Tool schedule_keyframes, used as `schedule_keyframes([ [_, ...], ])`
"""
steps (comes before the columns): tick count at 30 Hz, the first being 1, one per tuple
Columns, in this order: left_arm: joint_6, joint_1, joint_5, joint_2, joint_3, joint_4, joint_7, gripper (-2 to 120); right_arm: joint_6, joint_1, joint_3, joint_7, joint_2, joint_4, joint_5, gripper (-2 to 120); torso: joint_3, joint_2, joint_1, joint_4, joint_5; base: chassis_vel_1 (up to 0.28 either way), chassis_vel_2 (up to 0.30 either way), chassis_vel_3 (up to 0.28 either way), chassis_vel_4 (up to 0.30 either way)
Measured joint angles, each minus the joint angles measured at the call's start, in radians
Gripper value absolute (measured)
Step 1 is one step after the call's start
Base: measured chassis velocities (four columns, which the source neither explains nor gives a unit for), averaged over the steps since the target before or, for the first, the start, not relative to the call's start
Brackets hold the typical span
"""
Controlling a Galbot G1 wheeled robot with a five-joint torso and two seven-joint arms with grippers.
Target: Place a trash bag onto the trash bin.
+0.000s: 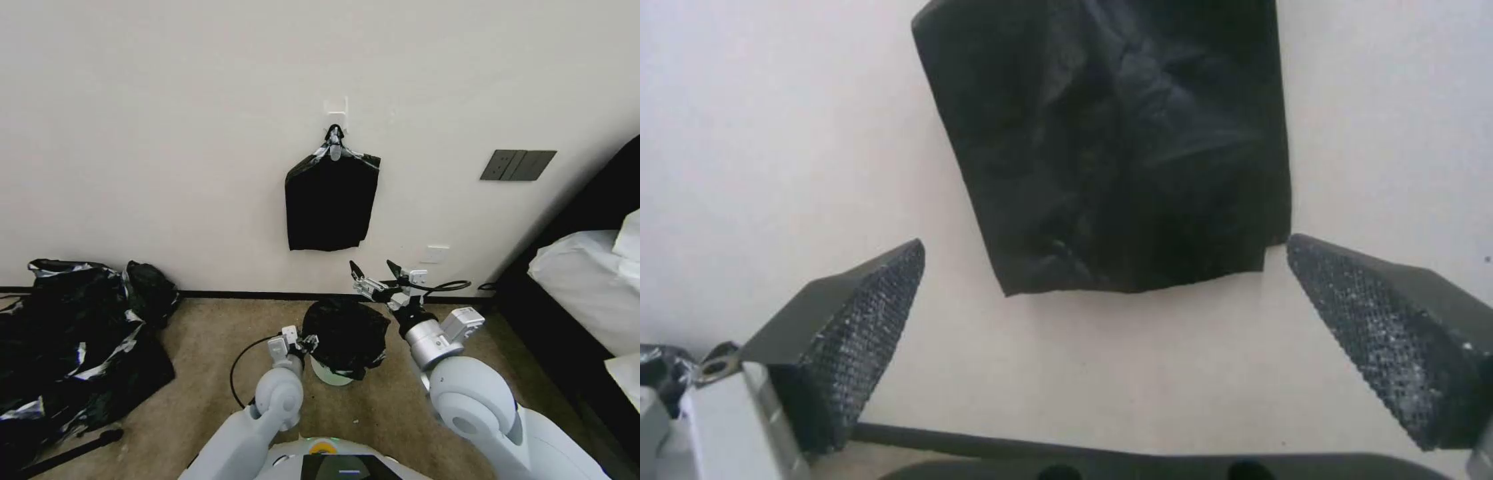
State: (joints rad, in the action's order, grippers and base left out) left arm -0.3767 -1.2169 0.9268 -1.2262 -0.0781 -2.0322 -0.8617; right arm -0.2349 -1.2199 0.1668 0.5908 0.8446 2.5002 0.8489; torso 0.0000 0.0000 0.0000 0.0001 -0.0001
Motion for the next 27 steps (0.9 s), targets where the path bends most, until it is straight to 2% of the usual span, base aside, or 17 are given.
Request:
schedule_keyframes([
  [2, 0.001, -0.003, -0.005, 0.004, 0.003, -0.007, 0.004, 75, 0.0, -0.001, 0.001, 0.0, 0.0, 0.0, 0.001, 100, 0.0, 0.0, 0.0, 0.0, 0.0, 0.0, 0.0, 0.0, 0.0],
  [4, 0.005, -0.023, -0.041, 0.025, 0.027, -0.043, 0.048, 88, -0.003, -0.016, 0.021, -0.001, 0.0, 0.0, 0.001, 100, 0.0, 0.0, 0.0, 0.0001, -0.0001, 0.0, 0.0, 0.0, 0.0],
  [5, 0.005, -0.023, -0.041, 0.025, 0.027, -0.043, 0.048, 88, -0.003, -0.016, 0.021, -0.001, 0.0, 0.0, 0.001, 100, 0.0, 0.0, 0.0, 0.0001, -0.0001, 0.0, 0.0, 0.0, 0.0],
  [6, 0.007, -0.034, -0.074, 0.036, 0.048, -0.062, 0.082, 91, -0.003, -0.031, 0.038, -0.009, 0.002, 0.0, -0.011, 100, 0.0, 0.0, 0.0, 0.0001, -0.0001, 0.0, 0.0, 0.0, 0.0],
  [7, 0.023, -0.06, -0.162, 0.06, 0.097, -0.089, 0.172, 97, 0.012, -0.083, 0.091, -0.052, 0.012, -0.003, -0.062, 100, 0.0, 0.0, 0.0, 0.0003, -0.0002, 0.0, 0.0, 0.0, 0.0],
  [8, 0.023, -0.06, -0.162, 0.06, 0.097, -0.089, 0.172, 97, 0.012, -0.083, 0.091, -0.052, 0.012, -0.003, -0.062, 100, 0.0, 0.0, 0.0, 0.0003, -0.0002, 0.0, 0.0, 0.0, 0.0],
  [9, 0.044, -0.088, -0.241, 0.089, 0.157, -0.111, 0.278, 99, 0.045, -0.157, 0.163, -0.12, 0.029, -0.025, -0.125, 100, 0.0, 0.0, 0.0, 0.0001, -0.0004, 0.0, 0.0, 0.0, 0.0],
  [11, 0.155, -0.148, -0.371, 0.162, 0.306, -0.113, 0.471, 100, 0.141, -0.306, 0.283, -0.267, 0.068, -0.102, -0.23, 100, 0.0, 0.0, 0.0, -0.0008, 0.0, 0.0, 0.0, 0.0, 0.0],
  [12, 0.155, -0.148, -0.371, 0.162, 0.306, -0.113, 0.471, 100, 0.141, -0.306, 0.283, -0.267, 0.068, -0.102, -0.23, 100, 0.0, 0.0, 0.0, -0.0008, 0.0, 0.0, 0.0, 0.0, 0.0],
  [15, 0.315, -0.234, -0.488, 0.19, 0.454, -0.065, 0.64, 100, 0.225, -0.404, 0.337, -0.368, 0.133, -0.179, -0.304, 100, 0.0, 0.0, 0.0, 0.0, -0.0001, 0.0, 0.0, 0.0, 0.0],
  [17, 0.337, -0.249, -0.5, 0.19, 0.472, -0.059, 0.66, 100, 0.236, -0.415, 0.344, -0.382, 0.146, -0.189, -0.314, 100, 0.0, 0.0, 0.0, 0.0001, 0.0, 0.0, 0.0, 0.0, 0.0],
  [18, 0.403, -0.303, -0.529, 0.181, 0.532, -0.047, 0.717, 100, 0.274, -0.451, 0.365, -0.428, 0.186, -0.216, -0.339, 100, 0.0, 0.0, 0.0, -0.0003, -0.0002, 0.0, 0.0, 0.0, 0.0],
  [20, 0.428, -0.328, -0.539, 0.174, 0.559, -0.045, 0.741, 100, 0.295, -0.471, 0.378, -0.45, 0.208, -0.23, -0.352, 100, 0.0, 0.0, 0.0, 0.0, -0.0005, 0.0, 0.0, 0.0, 0.0],
  [22, 0.524, -0.464, -0.559, 0.131, 0.715, -0.064, 0.846, 100, 0.414, -0.562, 0.445, -0.54, 0.302, -0.274, -0.435, 100, 0.0, 0.0, 0.0, 0.0002, -0.0004, 0.0, 0.0, 0.0, 0.0],
  [23, 0.524, -0.464, -0.559, 0.131, 0.715, -0.064, 0.846, 100, 0.414, -0.562, 0.445, -0.54, 0.302, -0.274, -0.435, 100, 0.0, 0.0, 0.0, 0.0002, -0.0004, 0.0, 0.0, 0.0, 0.0],
  [25, 0.571, -0.571, -0.557, 0.084, 0.822, -0.1, 0.876, 100, 0.505, -0.639, 0.495, -0.581, 0.375, -0.292, -0.506, 100, 0.0, 0.0, 0.0, -0.0003, 0.0, 0.0, 0.0, 0.0, 0.0],
  [27, 0.586, -0.608, -0.554, 0.07, 0.848, -0.112, 0.884, 100, 0.524, -0.662, 0.504, -0.584, 0.395, -0.29, -0.515, 100, 0.0, 0.0, 0.0, 0.0, -0.0002, 0.0, 0.0, 0.0, 0.0],
])
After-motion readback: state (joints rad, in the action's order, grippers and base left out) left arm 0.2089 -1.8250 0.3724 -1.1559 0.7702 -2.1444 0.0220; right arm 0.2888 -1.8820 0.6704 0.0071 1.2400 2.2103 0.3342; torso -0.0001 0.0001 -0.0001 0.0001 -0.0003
